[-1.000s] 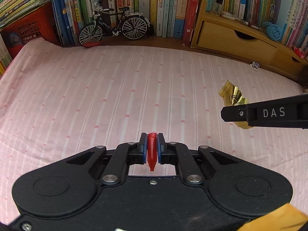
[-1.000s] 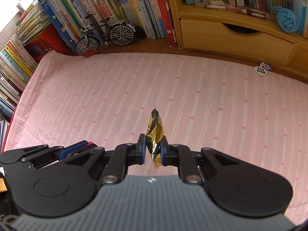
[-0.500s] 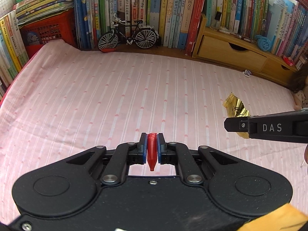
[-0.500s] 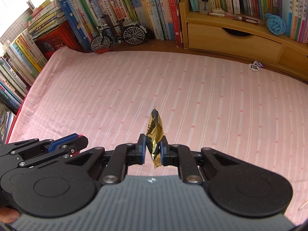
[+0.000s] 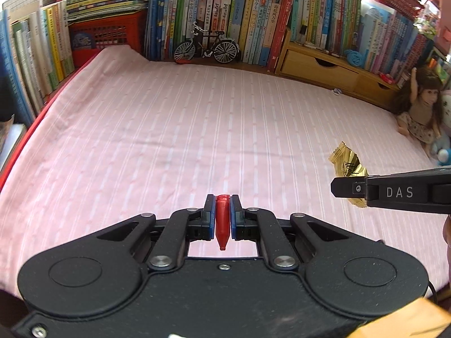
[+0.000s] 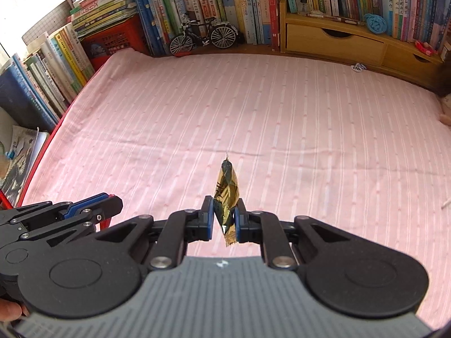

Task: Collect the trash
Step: 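Carry the gold wrapper and red piece off the bed down over the bin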

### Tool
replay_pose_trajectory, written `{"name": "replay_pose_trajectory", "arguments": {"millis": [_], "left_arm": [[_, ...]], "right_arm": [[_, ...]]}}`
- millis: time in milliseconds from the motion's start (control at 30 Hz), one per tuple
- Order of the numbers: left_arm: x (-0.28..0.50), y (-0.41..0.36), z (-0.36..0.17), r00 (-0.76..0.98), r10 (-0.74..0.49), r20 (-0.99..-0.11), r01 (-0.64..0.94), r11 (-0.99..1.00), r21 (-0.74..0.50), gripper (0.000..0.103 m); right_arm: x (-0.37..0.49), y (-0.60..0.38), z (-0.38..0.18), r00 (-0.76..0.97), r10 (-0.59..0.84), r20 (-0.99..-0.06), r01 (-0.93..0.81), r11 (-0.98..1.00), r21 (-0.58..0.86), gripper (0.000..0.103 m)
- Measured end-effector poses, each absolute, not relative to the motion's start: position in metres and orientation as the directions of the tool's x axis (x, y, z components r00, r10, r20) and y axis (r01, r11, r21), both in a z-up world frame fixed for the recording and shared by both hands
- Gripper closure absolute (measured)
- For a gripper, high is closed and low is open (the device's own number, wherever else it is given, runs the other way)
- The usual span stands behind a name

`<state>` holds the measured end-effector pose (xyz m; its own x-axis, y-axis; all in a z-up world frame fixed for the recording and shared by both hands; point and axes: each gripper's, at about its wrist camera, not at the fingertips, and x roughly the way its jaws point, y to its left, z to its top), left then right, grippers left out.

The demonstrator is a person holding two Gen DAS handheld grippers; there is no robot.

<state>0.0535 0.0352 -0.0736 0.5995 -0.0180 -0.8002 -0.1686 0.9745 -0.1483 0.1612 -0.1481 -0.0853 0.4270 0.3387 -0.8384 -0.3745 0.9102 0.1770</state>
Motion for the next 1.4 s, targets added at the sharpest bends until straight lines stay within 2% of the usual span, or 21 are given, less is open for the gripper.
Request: {"name": "replay_pose_trajectory", "arguments": {"millis": [267,567,933,1400], "left_arm": [[-0.059,0.066,-0.070,0.593,-0.037,-0.805,-0.136,0.980,-0.146,0.094],[-0.145,0.081,-0.083,0.545,-0.064,-0.836,-0.154,0.973,-0.174,0.094],[-0.195,0.090,-0.129,0.459,-0.067,-0.886,-0.239,0.951,-0.195,0.094],[-0.208,0.084,-0.199,0.329,-0.066,-0.942,-0.303,0.938,-0.171,0.094]], "right_arm": [[0.045,-0.120,-0.088,0.418,0.337,-0.844,-0.351,0.917,0.192,0.084],[-0.046,-0.103,-0.107,0.338,0.344,-0.876,-0.361,0.907,0.217,0.084],[-0.091,-0.096,-0.148,0.237,0.356,-0.904,-0.395,0.886,0.245,0.083],[-0.096,-0.088,-0.214,0.115,0.356,-0.927,-0.381,0.878,0.290,0.083]]}}
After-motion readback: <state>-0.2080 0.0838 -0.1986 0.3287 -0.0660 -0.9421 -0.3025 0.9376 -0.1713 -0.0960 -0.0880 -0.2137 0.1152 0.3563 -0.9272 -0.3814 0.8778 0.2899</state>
